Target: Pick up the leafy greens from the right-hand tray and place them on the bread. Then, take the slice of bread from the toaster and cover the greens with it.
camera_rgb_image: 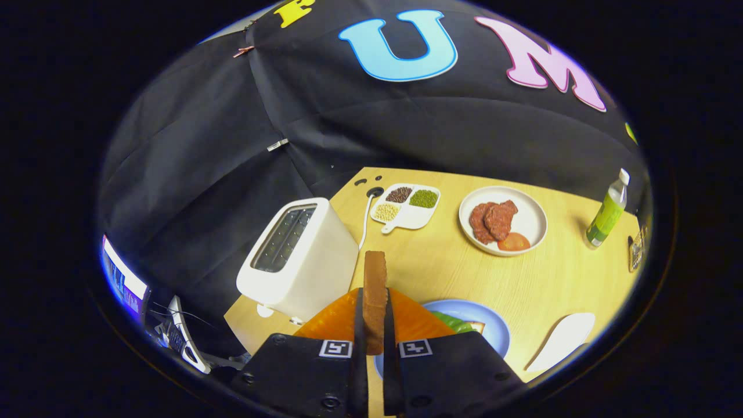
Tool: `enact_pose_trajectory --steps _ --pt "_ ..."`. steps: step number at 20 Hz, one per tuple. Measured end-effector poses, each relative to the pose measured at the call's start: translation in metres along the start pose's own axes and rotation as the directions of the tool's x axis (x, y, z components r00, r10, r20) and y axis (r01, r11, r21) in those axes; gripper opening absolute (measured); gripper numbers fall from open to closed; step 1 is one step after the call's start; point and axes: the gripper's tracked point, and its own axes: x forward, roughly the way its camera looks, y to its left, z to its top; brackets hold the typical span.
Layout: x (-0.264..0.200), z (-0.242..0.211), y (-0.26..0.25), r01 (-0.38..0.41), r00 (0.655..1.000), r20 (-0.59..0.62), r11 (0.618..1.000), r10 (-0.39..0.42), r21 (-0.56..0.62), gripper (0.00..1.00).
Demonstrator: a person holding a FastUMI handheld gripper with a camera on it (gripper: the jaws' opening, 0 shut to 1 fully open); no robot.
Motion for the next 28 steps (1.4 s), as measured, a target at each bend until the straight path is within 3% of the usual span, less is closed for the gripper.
enact_pose_trajectory --steps 5,19,24,28 --pt "0.005 -0.048 -0.019 -0.017 0.998 -0.060 0.999 0.020 0.051 0.15" --pt "-0.008 -0.083 -0.079 0.052 0.998 -0.046 0.976 -0.043 0.214 0.15" --pt "-0.010 -0.095 -0.103 0.118 0.992 -0.065 0.967 -0.106 0.227 0.27" --pt "-0.020 -0.098 -0.125 0.202 0.979 -0.055 0.968 -0.196 0.149 0.59"
